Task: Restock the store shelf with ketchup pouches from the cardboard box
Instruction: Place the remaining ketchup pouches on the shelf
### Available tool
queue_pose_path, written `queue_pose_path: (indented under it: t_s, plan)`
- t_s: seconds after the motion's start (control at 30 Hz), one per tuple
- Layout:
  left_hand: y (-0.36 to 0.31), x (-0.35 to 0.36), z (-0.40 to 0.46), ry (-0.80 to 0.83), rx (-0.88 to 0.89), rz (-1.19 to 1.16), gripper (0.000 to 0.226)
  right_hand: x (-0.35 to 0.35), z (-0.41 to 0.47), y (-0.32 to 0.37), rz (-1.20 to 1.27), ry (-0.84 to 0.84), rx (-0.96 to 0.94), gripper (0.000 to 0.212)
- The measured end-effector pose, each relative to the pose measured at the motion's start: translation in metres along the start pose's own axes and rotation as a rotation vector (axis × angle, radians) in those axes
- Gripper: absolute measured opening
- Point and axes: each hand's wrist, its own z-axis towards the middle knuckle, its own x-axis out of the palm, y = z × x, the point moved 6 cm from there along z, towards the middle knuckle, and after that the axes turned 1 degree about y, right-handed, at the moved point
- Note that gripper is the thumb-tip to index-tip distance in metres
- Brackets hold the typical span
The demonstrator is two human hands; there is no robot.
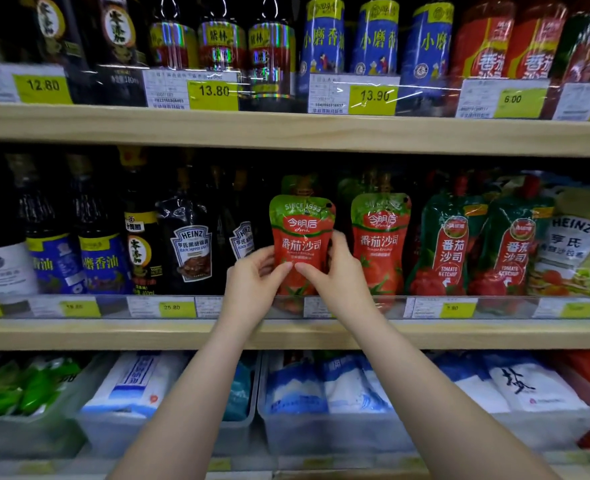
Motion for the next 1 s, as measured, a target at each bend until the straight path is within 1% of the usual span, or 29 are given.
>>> queue_pose_path:
  t_s: [0.03,0.07,0.1,0.13,0.23,0.3,0.4,0.5,0.63,0.73,0.83,0.9,1.0]
  plan:
    - [0.003,-0.001,-0.005,0.013,0.000,0.019,0.045,-0.001,-0.007,-0.001,0.002,-0.007,-0.001,0.066]
    - [0.005,-0.003,-0.011,0.021,0.019,0.046,0.048,-0.003,-0.016,-0.001,0.010,-0.013,-0.013,0.071]
    - [0.005,-0.006,-0.018,0.026,0.046,0.084,0.047,-0.004,-0.025,0.001,0.000,-0.007,-0.036,0.070]
    - [0.004,-0.009,-0.023,0.030,0.082,0.125,0.042,-0.004,-0.033,0.003,-0.038,0.021,-0.062,0.064]
    - [0.000,-0.014,-0.029,0.096,0.163,0.268,0.026,0.002,-0.040,0.002,-0.261,0.120,-0.115,0.034]
    - [0.000,-0.011,-0.026,0.151,0.161,0.348,0.027,0.005,-0.034,-0.003,-0.348,0.133,-0.079,0.025]
    - [0.000,-0.004,-0.017,0.189,0.150,0.421,0.034,0.008,-0.024,-0.009,-0.400,0.131,-0.001,0.028]
    - [-0.002,0.002,-0.005,0.210,0.161,0.491,0.037,0.012,-0.013,-0.011,-0.442,0.149,0.043,0.033]
    - [0.000,0.005,0.004,0.206,0.159,0.487,0.037,0.015,-0.004,-0.011,-0.465,0.161,0.087,0.035]
    - [0.002,0.001,-0.003,0.184,0.195,0.501,0.036,0.013,-0.009,-0.009,-0.474,0.156,0.055,0.037]
    - [0.004,-0.023,-0.023,0.159,0.306,0.564,0.028,0.010,-0.019,0.002,-0.518,0.152,-0.064,0.040]
    - [0.007,-0.036,-0.038,0.183,0.394,0.632,0.027,0.013,-0.019,0.006,-0.524,0.214,-0.131,0.042]
    - [0.013,-0.045,-0.047,0.215,0.438,0.667,0.033,0.022,-0.011,0.002,-0.519,0.313,-0.088,0.049]
